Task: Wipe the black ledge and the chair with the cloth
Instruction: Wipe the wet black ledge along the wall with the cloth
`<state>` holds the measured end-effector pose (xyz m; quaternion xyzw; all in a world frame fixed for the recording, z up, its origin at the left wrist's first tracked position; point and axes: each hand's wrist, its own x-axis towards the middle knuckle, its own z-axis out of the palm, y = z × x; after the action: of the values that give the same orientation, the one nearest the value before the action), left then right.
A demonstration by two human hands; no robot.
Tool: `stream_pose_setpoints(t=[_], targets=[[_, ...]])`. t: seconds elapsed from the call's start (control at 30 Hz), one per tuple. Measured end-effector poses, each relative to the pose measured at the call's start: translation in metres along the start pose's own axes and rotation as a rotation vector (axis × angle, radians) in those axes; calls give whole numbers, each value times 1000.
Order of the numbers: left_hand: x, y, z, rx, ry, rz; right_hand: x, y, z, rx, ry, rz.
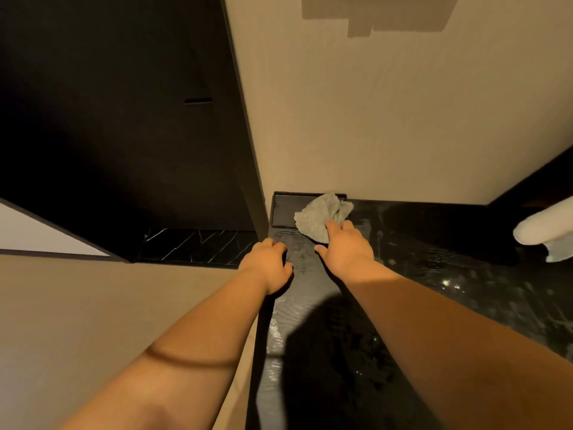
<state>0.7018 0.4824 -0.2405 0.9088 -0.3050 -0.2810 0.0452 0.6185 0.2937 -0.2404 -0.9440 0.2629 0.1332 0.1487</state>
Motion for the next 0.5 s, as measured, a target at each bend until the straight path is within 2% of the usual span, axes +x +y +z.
stream_pose_setpoints(t=[0.23,0.37,0.5], targets=[[-6,1,7,41,13,21,10,0,-5,98,88,3],[-14,2,3,49,23,37,-10,1,-14,146,201,-29],[-25,2,2,68,72,37,-31,12,-16,114,230,-57]])
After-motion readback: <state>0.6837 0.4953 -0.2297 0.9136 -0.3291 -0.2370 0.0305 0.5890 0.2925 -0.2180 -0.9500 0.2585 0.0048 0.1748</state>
